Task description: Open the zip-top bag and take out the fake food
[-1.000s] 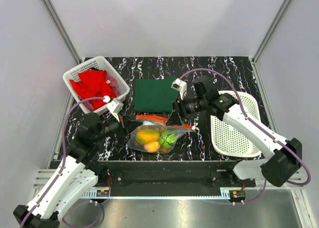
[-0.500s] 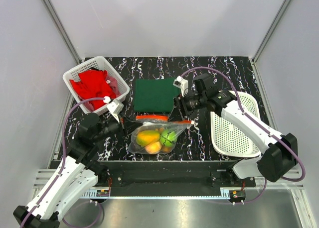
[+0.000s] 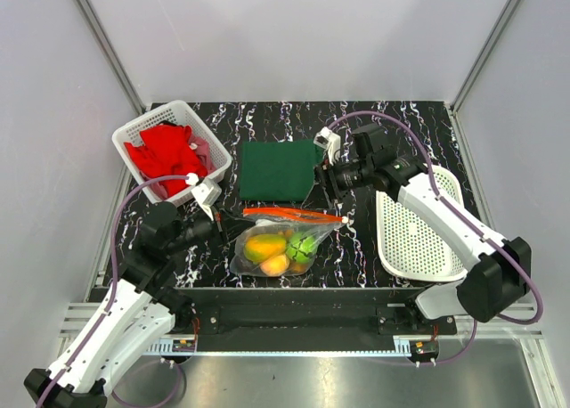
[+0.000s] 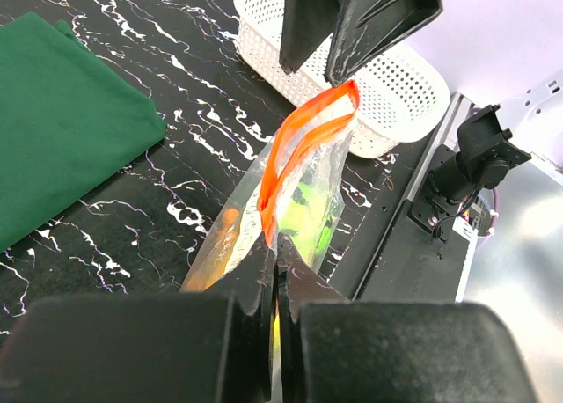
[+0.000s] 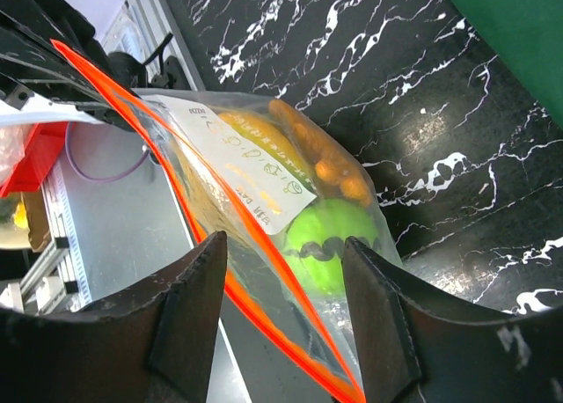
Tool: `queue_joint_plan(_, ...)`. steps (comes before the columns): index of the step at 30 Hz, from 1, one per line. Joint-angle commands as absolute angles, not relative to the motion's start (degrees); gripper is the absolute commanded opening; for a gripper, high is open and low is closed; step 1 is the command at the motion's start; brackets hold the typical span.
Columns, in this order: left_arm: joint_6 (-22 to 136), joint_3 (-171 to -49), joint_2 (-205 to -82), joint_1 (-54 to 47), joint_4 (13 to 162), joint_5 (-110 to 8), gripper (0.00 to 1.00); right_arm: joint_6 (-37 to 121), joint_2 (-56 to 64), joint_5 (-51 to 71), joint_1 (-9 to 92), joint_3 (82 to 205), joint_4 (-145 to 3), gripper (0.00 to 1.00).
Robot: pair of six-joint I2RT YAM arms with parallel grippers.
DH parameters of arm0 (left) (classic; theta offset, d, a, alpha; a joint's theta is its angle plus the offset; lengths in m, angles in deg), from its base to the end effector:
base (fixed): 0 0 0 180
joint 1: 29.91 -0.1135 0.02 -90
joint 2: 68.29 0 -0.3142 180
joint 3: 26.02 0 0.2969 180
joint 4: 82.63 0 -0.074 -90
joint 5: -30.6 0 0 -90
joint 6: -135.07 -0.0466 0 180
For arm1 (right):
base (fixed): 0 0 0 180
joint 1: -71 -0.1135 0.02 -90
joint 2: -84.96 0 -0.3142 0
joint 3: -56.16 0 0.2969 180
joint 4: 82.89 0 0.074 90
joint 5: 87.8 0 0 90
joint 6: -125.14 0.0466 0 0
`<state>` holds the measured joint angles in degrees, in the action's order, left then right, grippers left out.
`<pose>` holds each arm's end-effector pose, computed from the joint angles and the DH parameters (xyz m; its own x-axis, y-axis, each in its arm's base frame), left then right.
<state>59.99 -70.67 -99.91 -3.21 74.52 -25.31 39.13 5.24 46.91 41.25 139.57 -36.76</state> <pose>0.1246 -0.0919 0.3260 -0.3701 -0.0525 -0.9275 0.7971 0.4949 -0.3461 0.2783 0.1968 0.3695 -0.6404 -0.3090 -0.7032 -0.7607 0.3818 0.5249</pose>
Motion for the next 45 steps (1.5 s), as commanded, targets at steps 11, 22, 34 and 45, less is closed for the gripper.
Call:
queue_joint_plan(11,59.3,-75.0,-102.3,-3.9,75.3,-24.0,0.0,36.7,2.4,51.0,35.6,139.1,-36.7,0.55)
queue_joint_plan(22,77.9,-89.8,-107.8,-4.0,58.4,-45.1,0.98,50.9,-1.9,43.7,34.4,147.5,-40.1,0.0)
queue_joint_plan(34,100.3,-96.5,-115.0,-1.2,48.4,-46.0,0.99,68.5,1.0,25.4,33.0,146.2,-42.1,0.0)
queue_joint_plan(45,106.9,-103.8,-130.3,9.1,48.9,-57.9,0.88,69.3,4.4,22.3,31.4,142.4,-42.3,0.0)
